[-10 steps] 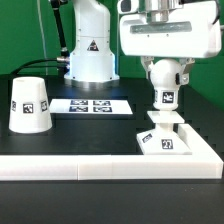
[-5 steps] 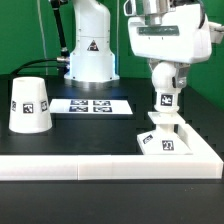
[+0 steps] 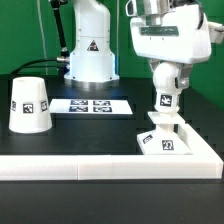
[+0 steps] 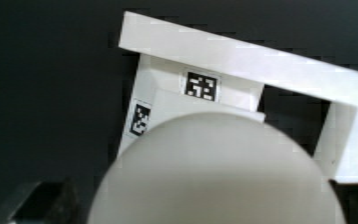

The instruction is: Assemble lamp

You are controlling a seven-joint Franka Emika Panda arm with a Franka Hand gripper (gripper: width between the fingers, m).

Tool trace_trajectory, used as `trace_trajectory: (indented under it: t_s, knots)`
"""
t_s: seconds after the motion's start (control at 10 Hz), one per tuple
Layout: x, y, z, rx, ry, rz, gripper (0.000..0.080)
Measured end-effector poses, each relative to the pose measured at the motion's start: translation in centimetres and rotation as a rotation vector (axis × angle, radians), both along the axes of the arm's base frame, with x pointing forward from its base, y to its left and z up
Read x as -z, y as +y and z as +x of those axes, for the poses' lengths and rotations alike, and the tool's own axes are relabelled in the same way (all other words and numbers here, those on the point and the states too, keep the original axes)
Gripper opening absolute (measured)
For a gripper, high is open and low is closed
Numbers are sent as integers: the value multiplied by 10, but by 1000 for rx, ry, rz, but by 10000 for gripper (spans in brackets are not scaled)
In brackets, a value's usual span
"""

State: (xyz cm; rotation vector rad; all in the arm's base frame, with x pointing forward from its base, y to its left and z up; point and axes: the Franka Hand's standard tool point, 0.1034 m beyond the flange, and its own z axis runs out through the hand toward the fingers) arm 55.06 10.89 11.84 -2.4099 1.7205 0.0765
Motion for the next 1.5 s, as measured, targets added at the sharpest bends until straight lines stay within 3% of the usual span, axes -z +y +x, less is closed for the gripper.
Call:
trace_trajectory:
  t_s: [0.5, 0.9, 1.3, 1.5]
  knots:
    - [2, 8, -1, -617, -118, -74, 698]
    - [1, 6, -1, -903, -164, -96, 698]
    - [-1, 7, 2, -1529, -231, -185, 698]
    - [-1, 6, 2, -1694, -243, -203, 698]
